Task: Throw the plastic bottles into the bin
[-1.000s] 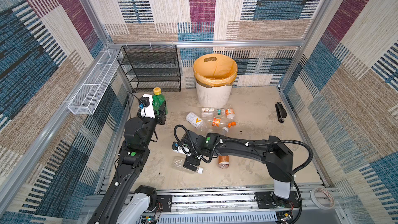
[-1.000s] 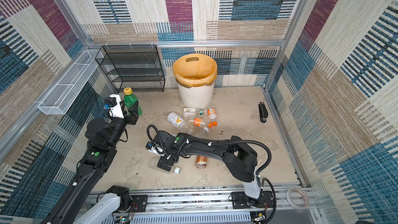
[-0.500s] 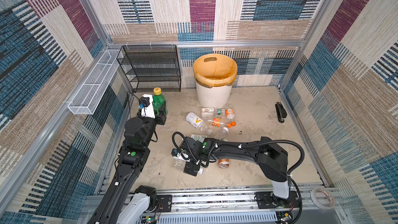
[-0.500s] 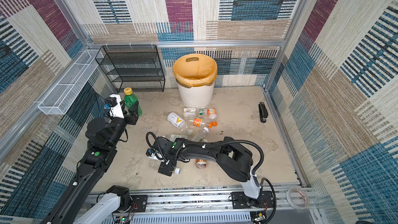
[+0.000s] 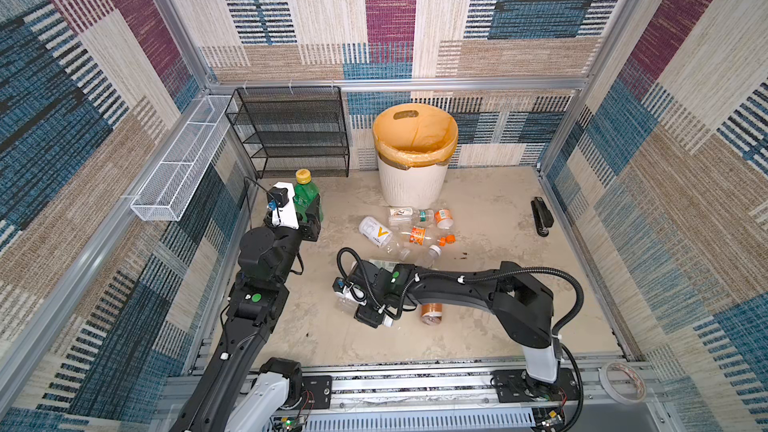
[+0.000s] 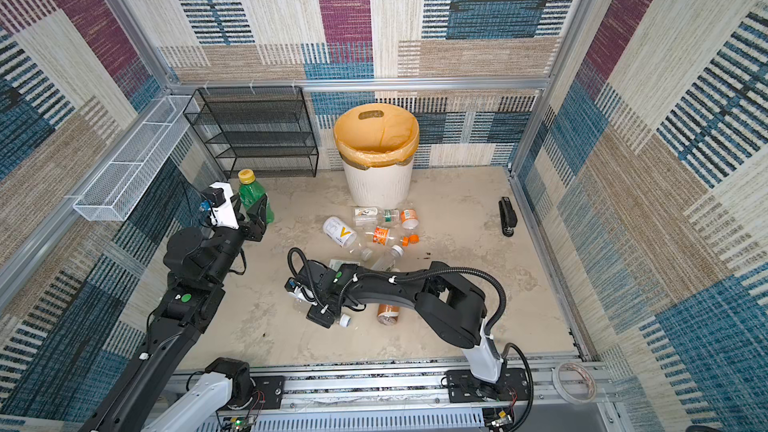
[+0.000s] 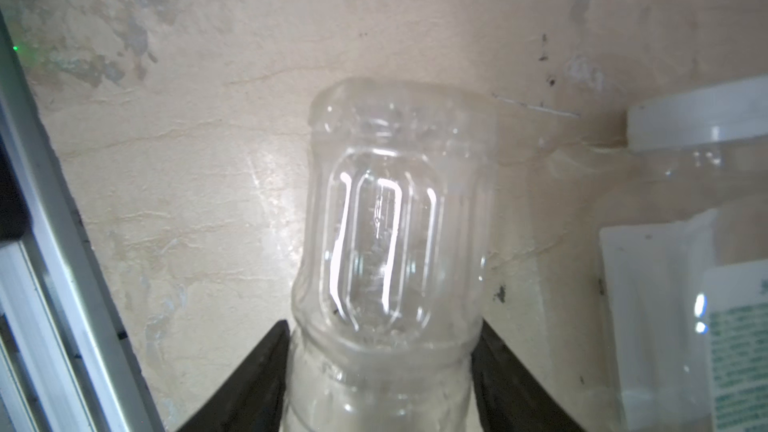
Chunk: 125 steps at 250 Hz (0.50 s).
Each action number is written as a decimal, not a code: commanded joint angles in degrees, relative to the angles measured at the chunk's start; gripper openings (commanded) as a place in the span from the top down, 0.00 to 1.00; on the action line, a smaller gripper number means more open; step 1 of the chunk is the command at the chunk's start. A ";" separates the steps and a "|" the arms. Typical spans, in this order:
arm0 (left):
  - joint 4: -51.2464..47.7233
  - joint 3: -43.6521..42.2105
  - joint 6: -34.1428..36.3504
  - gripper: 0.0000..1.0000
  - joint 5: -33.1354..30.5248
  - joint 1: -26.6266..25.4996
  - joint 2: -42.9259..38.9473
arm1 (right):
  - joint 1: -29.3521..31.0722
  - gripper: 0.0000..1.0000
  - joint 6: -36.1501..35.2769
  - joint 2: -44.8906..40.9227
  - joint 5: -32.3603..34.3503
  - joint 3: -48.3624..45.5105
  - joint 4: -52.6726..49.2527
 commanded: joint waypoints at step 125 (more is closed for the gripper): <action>1.13 -0.85 -1.42 0.50 1.10 0.02 0.13 | -1.09 0.22 22.86 0.33 1.69 2.27 -0.99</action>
